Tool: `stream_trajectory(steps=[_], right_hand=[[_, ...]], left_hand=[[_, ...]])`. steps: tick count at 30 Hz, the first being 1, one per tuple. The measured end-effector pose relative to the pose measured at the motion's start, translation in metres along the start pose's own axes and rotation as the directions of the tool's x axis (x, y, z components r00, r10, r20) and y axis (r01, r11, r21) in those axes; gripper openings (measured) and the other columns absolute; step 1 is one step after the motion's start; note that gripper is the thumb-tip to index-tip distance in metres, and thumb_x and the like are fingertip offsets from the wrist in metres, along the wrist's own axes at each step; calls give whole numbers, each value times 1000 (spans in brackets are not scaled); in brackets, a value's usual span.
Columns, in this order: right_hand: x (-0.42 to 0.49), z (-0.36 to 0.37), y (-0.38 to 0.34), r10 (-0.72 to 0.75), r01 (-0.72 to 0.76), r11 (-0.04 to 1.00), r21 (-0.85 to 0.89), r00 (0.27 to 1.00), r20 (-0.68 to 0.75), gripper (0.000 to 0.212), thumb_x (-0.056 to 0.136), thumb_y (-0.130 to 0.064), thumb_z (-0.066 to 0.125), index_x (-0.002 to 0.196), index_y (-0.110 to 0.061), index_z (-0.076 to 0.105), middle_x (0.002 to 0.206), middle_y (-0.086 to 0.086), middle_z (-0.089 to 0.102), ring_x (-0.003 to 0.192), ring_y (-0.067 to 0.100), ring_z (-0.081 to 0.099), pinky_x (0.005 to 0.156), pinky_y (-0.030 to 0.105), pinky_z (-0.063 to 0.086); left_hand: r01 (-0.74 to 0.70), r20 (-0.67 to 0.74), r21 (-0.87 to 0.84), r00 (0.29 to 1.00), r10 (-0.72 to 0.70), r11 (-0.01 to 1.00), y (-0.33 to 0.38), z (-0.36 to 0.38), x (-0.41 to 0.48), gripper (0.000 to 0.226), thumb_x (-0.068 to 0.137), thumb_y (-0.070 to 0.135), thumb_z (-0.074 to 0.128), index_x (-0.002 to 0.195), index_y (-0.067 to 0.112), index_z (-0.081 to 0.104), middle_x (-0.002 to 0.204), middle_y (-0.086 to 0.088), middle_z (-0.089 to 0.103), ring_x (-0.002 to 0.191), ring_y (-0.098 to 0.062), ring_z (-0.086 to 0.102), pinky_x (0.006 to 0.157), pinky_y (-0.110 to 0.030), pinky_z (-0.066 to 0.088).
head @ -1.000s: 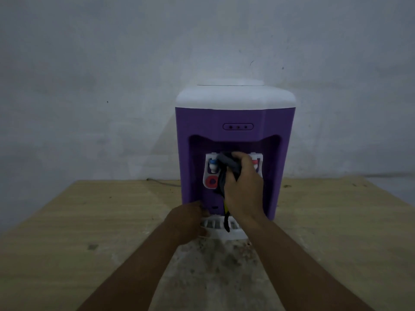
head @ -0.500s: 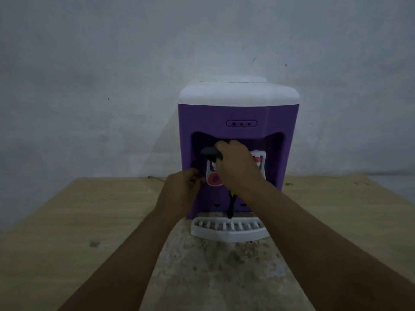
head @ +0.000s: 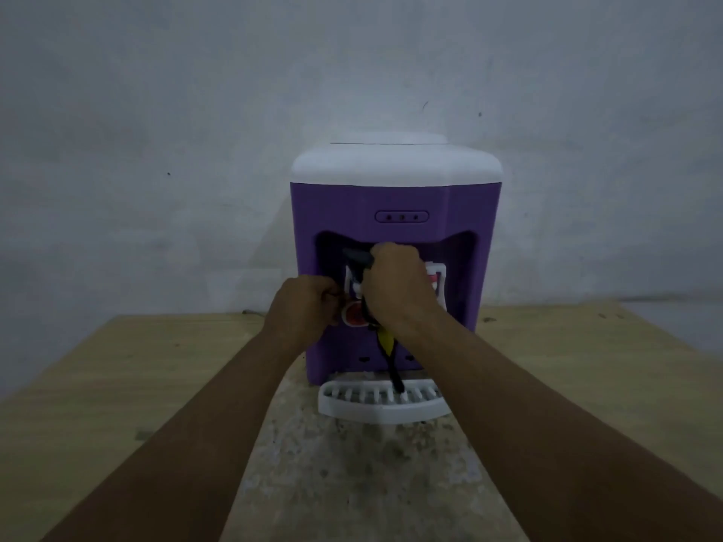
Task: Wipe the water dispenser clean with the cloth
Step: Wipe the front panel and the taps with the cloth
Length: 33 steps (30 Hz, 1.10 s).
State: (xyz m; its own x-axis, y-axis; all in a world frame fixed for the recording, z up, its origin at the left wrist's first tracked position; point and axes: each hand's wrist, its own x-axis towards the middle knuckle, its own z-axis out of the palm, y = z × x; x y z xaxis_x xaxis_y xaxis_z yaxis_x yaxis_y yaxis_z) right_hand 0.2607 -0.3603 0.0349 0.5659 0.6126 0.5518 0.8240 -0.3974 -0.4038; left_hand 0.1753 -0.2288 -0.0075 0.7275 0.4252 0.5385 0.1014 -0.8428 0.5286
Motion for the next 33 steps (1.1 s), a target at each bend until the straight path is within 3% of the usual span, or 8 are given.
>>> stream_trajectory(steps=[4,9,16,19,24,28,31,33], right_hand=[[-6,5,5,28,-11,989,145,992,-119,19,90,-2,51,71,-4,55,72,6,54,59,10,43,50,18,28],[12,2,5,444,-395,841,370,895,-53,35,93,-9,53,59,-10,44,62,2,47,58,14,46,47,24,31],[-3,24,1,216,-123,924,362,949,-228,14,86,-25,58,74,-18,60,81,9,62,69,18,56,55,29,40],[1,21,-11,294,-177,874,453,934,-202,14,82,-20,60,74,-8,63,73,8,63,68,20,60,55,34,50],[17,7,-22,630,-491,628,604,776,-24,27,85,-13,62,61,-10,50,57,0,52,49,11,46,38,20,29],[13,11,-24,556,-418,644,641,831,-17,22,84,-13,62,64,-8,54,59,1,53,50,12,47,41,20,33],[7,10,-19,544,-393,588,707,839,13,22,83,-12,63,64,-8,54,58,2,53,52,14,49,49,25,42],[9,10,-15,570,-403,569,717,822,9,17,84,-12,63,69,-5,58,59,2,54,52,13,50,47,21,41]], left_hand=[[2,48,-20,999,-1,1000,3,-3,1,16,89,12,66,73,8,69,70,-7,73,58,-11,69,56,-30,55],[25,74,-42,997,-22,999,3,-5,2,11,89,5,64,84,10,73,75,-7,74,63,-13,71,62,-32,59],[21,78,-16,997,-20,1000,3,-5,2,21,89,5,61,70,13,66,71,-9,72,62,-14,71,56,-31,56],[17,64,-6,998,-17,1000,0,-4,4,22,86,5,61,66,9,67,69,-9,72,62,-19,70,59,-41,57],[-2,49,43,999,0,999,2,-5,0,18,84,-2,56,81,2,73,74,-8,74,62,-17,66,58,-29,53],[4,79,9,997,-5,1000,0,-7,3,15,80,-3,60,71,3,70,70,-6,72,63,-18,68,60,-34,55],[-38,59,28,998,36,999,1,-7,1,27,82,-3,54,64,15,61,65,1,69,53,-2,60,48,-9,40],[-47,56,40,997,45,998,0,-6,0,21,84,-2,55,70,8,67,68,-2,70,55,-6,60,48,-10,36]])
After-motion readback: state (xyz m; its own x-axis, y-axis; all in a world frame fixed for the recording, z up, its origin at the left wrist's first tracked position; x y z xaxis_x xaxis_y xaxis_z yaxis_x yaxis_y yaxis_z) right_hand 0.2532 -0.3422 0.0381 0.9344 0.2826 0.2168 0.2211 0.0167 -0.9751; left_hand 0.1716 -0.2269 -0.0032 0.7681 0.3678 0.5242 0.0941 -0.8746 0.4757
